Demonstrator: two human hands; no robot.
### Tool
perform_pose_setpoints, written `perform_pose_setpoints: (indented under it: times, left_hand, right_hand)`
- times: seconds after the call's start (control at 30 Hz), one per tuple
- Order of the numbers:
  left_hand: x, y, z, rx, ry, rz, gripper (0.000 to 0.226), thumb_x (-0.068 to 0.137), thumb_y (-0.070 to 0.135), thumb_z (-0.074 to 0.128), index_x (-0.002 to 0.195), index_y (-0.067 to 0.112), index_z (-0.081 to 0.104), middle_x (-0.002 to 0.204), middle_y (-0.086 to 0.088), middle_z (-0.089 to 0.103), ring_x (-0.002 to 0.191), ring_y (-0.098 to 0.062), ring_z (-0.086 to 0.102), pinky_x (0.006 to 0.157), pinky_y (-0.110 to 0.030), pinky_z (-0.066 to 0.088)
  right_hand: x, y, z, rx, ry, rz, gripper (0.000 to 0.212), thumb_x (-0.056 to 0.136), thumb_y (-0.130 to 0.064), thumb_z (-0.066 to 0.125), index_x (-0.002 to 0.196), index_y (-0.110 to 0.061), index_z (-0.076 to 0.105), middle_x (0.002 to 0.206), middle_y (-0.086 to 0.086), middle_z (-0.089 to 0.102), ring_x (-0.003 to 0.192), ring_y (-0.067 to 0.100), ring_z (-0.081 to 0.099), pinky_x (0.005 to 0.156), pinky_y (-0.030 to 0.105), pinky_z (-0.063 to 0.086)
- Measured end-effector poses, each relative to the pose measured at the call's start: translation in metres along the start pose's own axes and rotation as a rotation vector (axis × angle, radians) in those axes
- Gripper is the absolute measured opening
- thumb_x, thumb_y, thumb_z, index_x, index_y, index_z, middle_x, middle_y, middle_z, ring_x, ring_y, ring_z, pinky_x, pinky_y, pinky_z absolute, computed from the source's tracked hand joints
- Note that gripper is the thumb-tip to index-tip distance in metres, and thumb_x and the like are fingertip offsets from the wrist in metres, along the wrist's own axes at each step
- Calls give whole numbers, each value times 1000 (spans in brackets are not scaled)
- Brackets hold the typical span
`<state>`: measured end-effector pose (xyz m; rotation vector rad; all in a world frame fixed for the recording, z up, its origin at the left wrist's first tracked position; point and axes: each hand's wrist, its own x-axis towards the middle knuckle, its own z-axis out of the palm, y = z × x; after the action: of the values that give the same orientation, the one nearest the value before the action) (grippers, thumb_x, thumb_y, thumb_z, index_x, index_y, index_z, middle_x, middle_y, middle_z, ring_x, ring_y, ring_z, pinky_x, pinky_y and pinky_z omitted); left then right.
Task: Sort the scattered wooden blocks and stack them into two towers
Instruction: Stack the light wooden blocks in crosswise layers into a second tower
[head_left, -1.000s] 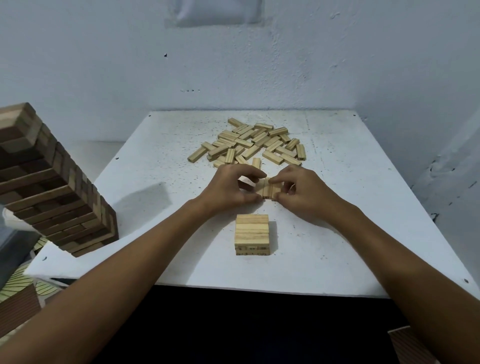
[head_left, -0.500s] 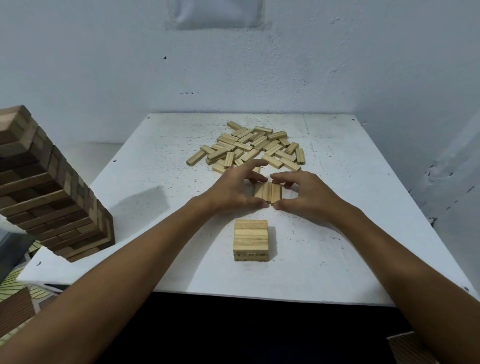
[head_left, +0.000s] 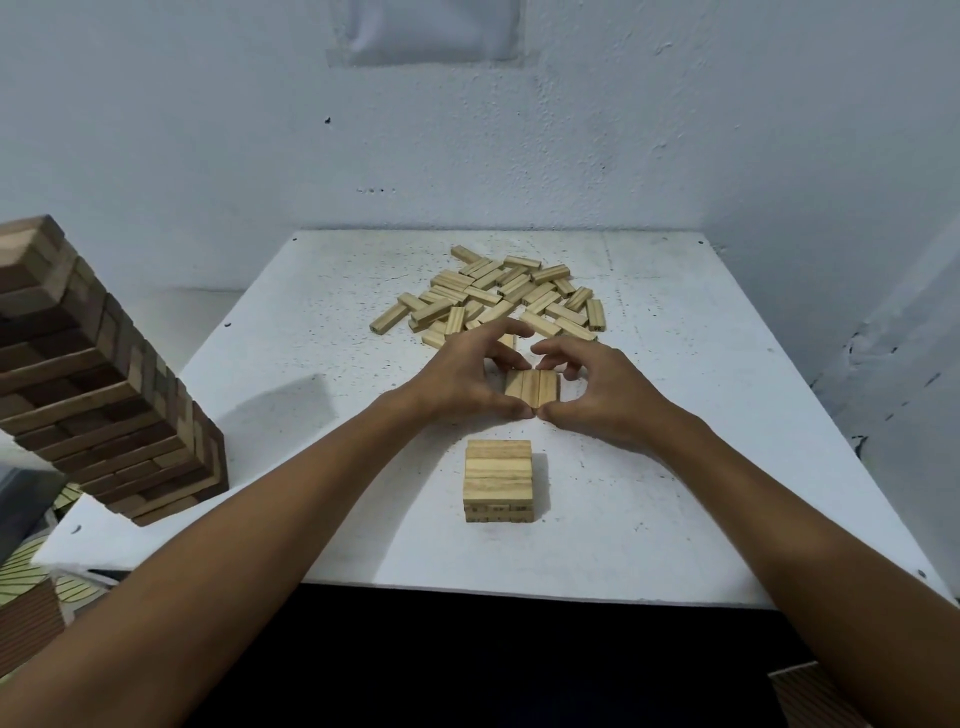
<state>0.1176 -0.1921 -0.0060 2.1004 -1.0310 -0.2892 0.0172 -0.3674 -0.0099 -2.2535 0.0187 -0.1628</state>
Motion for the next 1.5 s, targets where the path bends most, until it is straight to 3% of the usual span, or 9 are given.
perform_pose_setpoints:
  times: [0.1,0.23,0.37,0.5,0.6,0.83,1.0,1.27,1.5]
  left_hand:
    - [-1,3,-4,7,2,-4,82,59,21,92,128,23,48,107,0,70,98,0,62,66,-4,40]
    - [-8,10,-17,-7,40,10,74,60,15,91,121,23,49,103,-2,73,89,6,62,65,-6,39]
    - [-23,25,-32,-27,61,48,75,58,15,93,120,15,50,97,-2,74,81,7,61,63,-9,40]
    - [-44,38,-38,-11,61,75,78,53,27,93,118,17,52,96,5,74,87,3,63,64,-12,42]
    - [-61,42,-37,-21,59,55,76,54,24,93,117,19,52,96,5,74,90,-1,64,65,-14,43]
    - [-93,42,-27,-36,71,12,76,54,24,95,115,28,51,97,8,74,95,-7,63,68,-15,42]
    - [-100,41,-22,-17,72,-6,74,57,22,94,116,30,50,100,9,74,98,-7,63,71,-20,45]
    - [-102,44,-20,-12,79,-6,72,59,19,93,115,30,50,100,11,73,97,0,62,69,-16,43]
    - [-104,45,-19,-17,80,-6,71,58,18,93,114,31,50,101,9,73,98,-3,63,69,-12,41]
  right_hand:
    - [0,-3,0,8,-10,-28,63,68,-16,79,125,-27,55,108,-8,60,96,6,52,74,17,42]
    - [1,-16,-4,-10,-6,-86,63,60,-32,72,121,-28,56,104,-8,61,94,12,52,70,21,43]
    - [-4,-31,-6,-5,-3,-138,61,59,-31,72,118,-30,57,103,-8,61,91,10,52,68,10,40]
    - [-19,-44,-5,33,-23,-158,58,60,-31,74,114,-33,56,101,-9,61,91,11,52,72,22,44]
    - [-32,-50,0,37,-54,-178,60,59,-39,74,115,-32,56,100,-13,60,90,9,51,71,19,43]
    - [-52,-52,12,29,-104,-174,59,65,-28,77,119,-33,54,103,-13,60,93,7,51,74,22,44]
    - [-57,-51,18,9,-111,-168,61,62,-34,73,119,-37,52,103,-18,59,95,4,51,75,21,45]
    - [-59,-47,17,15,-101,-178,61,64,-31,76,120,-36,53,104,-17,60,95,5,51,77,30,47]
    - [-62,-48,17,1,-99,-174,62,63,-34,74,120,-40,52,105,-17,60,96,4,50,78,28,47]
